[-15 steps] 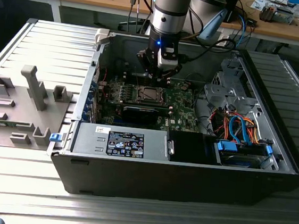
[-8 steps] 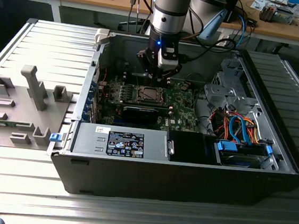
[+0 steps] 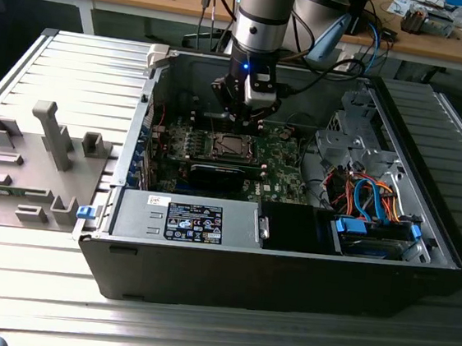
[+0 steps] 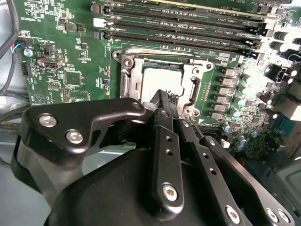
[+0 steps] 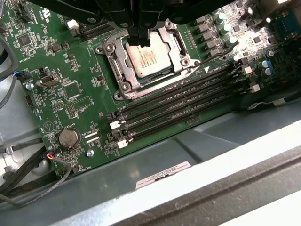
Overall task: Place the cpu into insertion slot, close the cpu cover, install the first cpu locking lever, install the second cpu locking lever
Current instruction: 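Install the first cpu locking lever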
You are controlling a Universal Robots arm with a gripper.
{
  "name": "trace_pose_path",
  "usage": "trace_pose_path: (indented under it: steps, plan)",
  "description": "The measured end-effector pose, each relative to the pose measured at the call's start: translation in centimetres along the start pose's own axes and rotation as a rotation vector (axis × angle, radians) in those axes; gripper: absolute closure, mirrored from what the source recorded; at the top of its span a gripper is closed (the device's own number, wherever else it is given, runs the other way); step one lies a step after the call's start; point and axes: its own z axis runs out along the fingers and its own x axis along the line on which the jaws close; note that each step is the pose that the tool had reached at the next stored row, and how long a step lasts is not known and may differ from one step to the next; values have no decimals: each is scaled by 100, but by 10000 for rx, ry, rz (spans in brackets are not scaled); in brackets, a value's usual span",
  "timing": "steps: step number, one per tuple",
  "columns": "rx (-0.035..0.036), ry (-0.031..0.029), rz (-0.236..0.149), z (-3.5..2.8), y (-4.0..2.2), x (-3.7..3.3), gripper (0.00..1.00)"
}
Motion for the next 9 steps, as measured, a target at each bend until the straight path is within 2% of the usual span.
trace_pose_path:
  steps: [9]
  plan:
    - [-1, -10, -236, 0, 0, 0, 89]
